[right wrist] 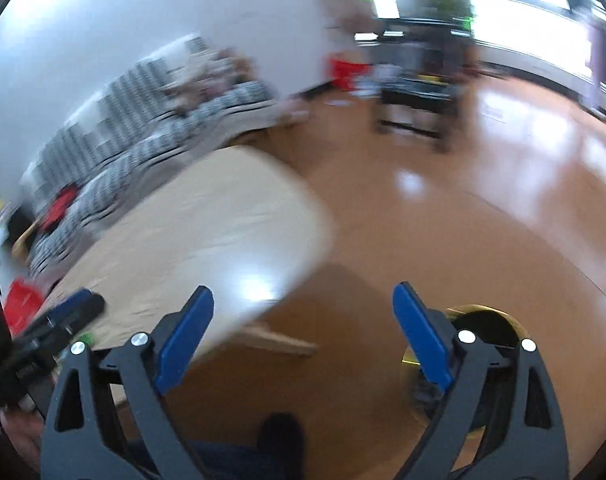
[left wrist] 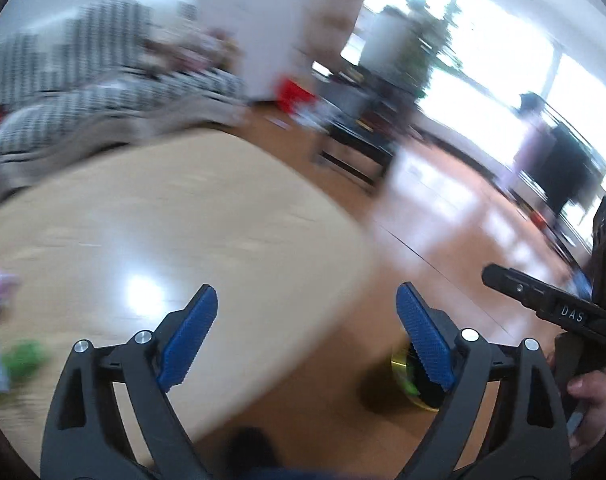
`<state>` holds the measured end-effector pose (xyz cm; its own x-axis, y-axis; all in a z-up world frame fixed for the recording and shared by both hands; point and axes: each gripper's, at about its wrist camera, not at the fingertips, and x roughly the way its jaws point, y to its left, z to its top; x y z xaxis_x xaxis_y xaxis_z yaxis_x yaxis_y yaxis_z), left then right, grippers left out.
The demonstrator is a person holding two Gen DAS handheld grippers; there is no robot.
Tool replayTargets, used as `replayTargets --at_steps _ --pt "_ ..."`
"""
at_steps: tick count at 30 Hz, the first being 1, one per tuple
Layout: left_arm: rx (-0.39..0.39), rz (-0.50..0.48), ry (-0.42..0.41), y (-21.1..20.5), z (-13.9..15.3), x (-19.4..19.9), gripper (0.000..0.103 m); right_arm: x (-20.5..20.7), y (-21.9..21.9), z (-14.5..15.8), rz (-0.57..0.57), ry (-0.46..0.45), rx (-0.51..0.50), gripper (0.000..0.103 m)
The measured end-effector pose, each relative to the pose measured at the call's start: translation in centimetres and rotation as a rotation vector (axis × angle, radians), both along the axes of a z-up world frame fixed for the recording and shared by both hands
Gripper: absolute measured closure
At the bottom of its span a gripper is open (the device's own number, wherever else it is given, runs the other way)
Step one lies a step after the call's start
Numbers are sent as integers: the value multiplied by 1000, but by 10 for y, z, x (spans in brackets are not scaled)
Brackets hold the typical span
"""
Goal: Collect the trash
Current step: 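Return to the table, grasp foil wrapper with right tool while left grasps pink pig toy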
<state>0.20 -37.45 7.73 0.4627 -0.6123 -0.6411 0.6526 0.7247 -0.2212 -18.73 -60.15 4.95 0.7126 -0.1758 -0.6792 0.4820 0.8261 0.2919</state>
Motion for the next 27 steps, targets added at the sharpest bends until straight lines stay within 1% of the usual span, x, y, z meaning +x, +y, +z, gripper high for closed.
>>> replayTargets --at_steps 1,2,3,5,6,7,9,10,13,15,17,19,21,24,26,27 --pt "9 65 -23 40 5 11 14 31 30 3 87 -3 4 15" --pt "25 123 -53 75 8 19 13 50 51 4 142 -2 6 15" --pt "59 195 -86 117 9 26 12 74 78 4 209 0 14 15" --pt "116 301 -112 180 5 38 11 110 127 0 330 8 42 15" --pt "146 362 -108 209 1 43 11 126 152 -2 385 16 53 15" --pt "158 419 -93 243 -4 48 11 142 178 -5 440 29 58 15" --pt "158 505 -41 304 -16 58 11 170 232 -11 553 57 59 15" --pt "156 535 -23 324 -21 60 11 184 264 -16 624 73 65 15" --pt "153 626 29 383 -37 68 11 217 328 -19 744 106 87 15" --pt "146 634 68 406 -46 76 11 237 362 -16 801 124 81 15" --pt "127 631 100 420 -53 85 11 253 385 -9 838 127 74 15" --pt "111 621 145 423 -63 99 11 271 406 -3 863 124 70 15" --pt "121 592 159 417 -73 116 11 283 418 -5 867 116 78 15" --pt "159 594 117 409 -85 121 11 284 417 -18 854 94 81 15" --pt "159 583 143 405 -97 132 11 289 419 -38 854 124 84 15" --pt "167 587 159 404 -104 138 11 291 420 -48 858 153 80 16"
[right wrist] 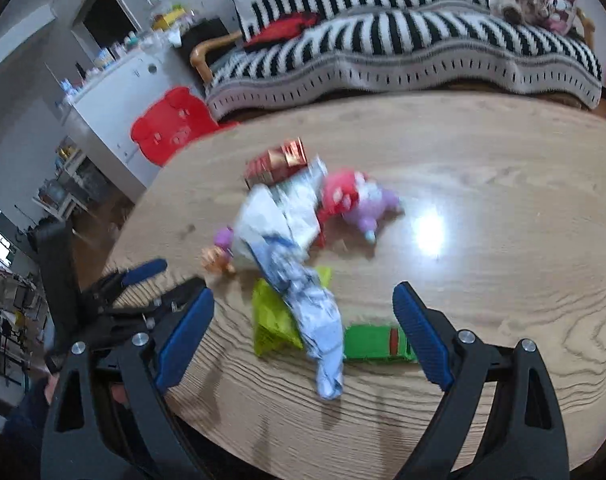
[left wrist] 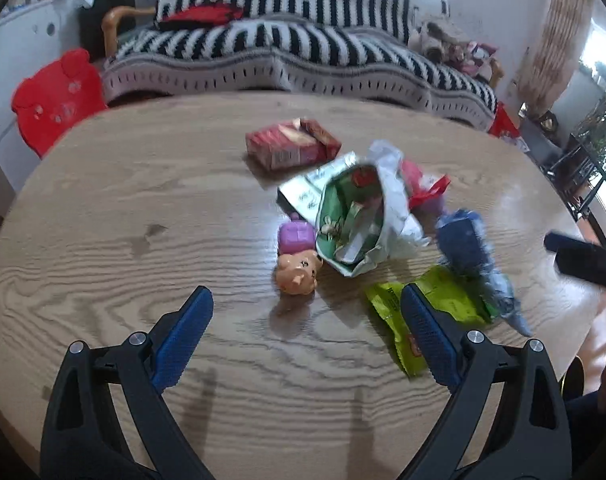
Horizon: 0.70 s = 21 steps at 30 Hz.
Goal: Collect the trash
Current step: 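Return to the table, grasp foil wrapper with right tool while left grasps pink pig toy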
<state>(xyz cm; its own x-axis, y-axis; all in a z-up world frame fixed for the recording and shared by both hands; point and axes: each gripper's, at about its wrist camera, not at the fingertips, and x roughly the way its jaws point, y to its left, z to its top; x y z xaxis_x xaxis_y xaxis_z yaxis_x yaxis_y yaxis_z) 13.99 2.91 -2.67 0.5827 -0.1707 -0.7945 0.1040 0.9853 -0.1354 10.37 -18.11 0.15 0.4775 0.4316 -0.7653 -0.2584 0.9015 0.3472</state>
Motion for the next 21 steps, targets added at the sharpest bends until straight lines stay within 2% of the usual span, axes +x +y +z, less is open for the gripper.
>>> replayTargets --at_steps 4,7,9,12,14,16,17,19,21 --pt "39 3 25 -1 -16 15 11 4 4 -18 27 9 -45 20" --pt "45 -2 37 -1 -24 22 11 9 12 -24 48 16 -42 21" --pt "57 -6 33 -2 -27 25 12 13 19 -31 65 33 -48 27" --pt "63 -8 10 -2 -25 23 20 17 25 -38 73 50 -68 34" --pt "74 -22 6 -4 -25 24 27 20 28 -44 78 63 -87 36" --pt "78 -34 20 -7 -27 25 45 22 29 -50 84 86 -79 52" --pt "73 -38 29 -8 -28 25 50 22 29 -51 88 93 -60 55" --pt "74 -39 44 -8 -29 24 76 19 27 -49 95 90 -40 71" --pt "78 -35 39 -7 -27 23 80 14 26 -42 100 68 -38 73"
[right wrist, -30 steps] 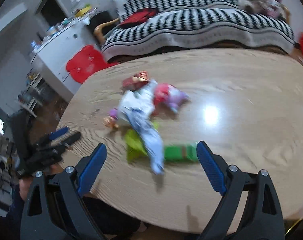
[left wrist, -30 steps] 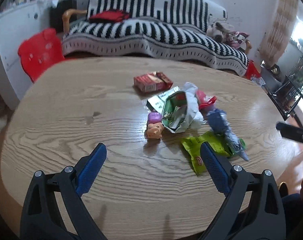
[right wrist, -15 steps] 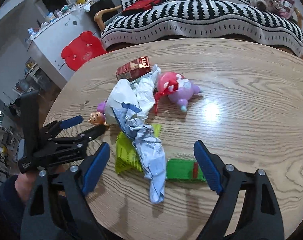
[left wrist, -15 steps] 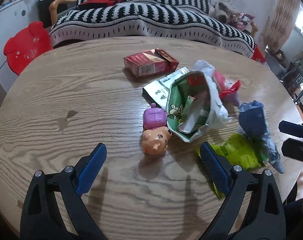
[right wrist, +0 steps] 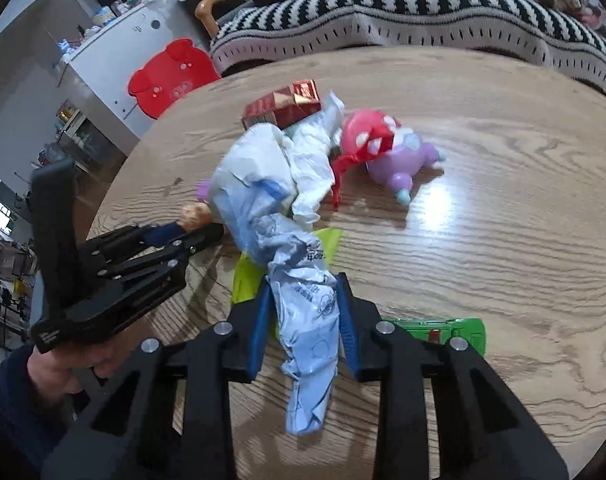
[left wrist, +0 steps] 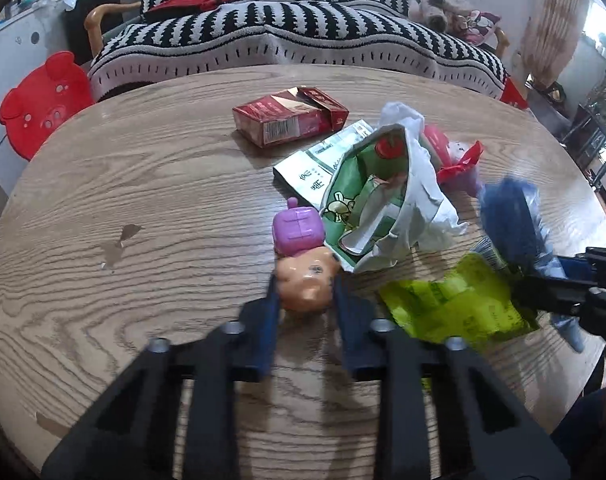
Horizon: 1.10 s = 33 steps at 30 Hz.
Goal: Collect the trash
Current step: 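Return to the table, grasp foil wrapper with right tool while left grasps pink pig toy, then carry the wrapper and pig toy to the bin and release both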
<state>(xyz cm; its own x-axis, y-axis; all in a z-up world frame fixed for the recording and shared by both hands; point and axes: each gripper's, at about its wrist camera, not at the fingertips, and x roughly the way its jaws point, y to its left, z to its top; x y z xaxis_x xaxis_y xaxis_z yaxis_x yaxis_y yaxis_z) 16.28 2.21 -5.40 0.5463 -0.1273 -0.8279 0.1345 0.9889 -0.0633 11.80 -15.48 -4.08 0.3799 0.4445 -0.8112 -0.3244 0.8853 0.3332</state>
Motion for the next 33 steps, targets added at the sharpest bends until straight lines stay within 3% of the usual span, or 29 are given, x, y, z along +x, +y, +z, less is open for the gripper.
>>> replayTargets --at_steps 7,15,21,24,28,33 --pt "-5 17 -54 5 19 -10 80 -11 -7 22 4 -57 44 73" --pt "-3 24 -60 4 23 -15 80 -8 -10 19 -21 -37 39 73" --pt "-43 11 -81 -15 45 -33 80 -23 -52 45 -110 -79 58 73" --pt "-32 -88 -119 -58 62 -52 80 -44 -99 71 -197 -135 74 73" --pt "-84 -280 -99 -152 83 -79 80 -100 -194 98 -379 -185 84 73" --pt "-152 -550 -105 -301 111 -127 80 -207 -326 109 -645 -212 11 73"
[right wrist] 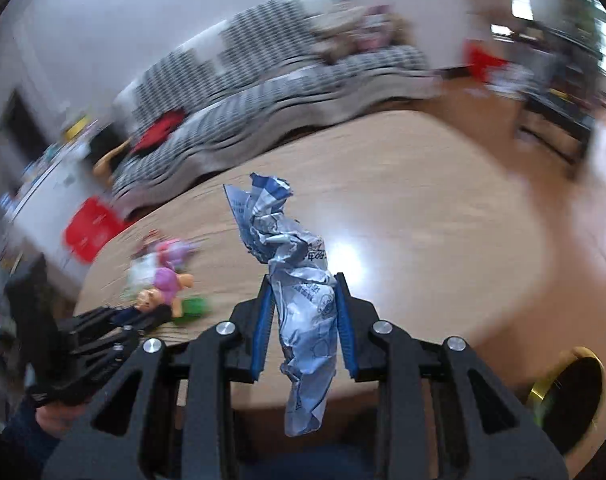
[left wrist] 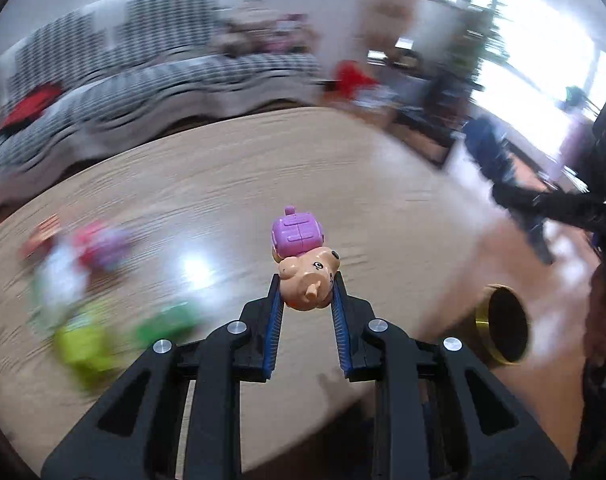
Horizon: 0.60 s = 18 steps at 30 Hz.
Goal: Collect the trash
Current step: 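Carry the wrapper and pig toy to the bin and release both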
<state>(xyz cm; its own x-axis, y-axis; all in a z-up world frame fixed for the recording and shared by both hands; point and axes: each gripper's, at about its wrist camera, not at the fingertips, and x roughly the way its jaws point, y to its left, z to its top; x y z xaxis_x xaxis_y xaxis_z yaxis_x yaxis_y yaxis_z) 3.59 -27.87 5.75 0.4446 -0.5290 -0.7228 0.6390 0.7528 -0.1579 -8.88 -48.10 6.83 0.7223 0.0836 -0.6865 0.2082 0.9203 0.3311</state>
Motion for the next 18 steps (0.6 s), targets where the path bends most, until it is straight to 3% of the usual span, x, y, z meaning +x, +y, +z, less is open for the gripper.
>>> replayTargets --at_steps 4,8,11,13,18 --pt "-43 -223 65 -117 -1 -48 80 -89 -93 -11 -229 25 -5 73" --pt "-40 -445 172 -235 -29 -107 80 -168 -167 -41 -426 62 30 73" --pt "-4 -532 256 -298 -59 -141 80 -218 -211 -75 -542 103 73 73" --pt "17 -571 258 -331 -79 -163 80 -239 -231 -99 -594 129 114 73" --pt "59 -608 296 -373 -132 -187 80 -271 -272 -152 -671 178 199 73"
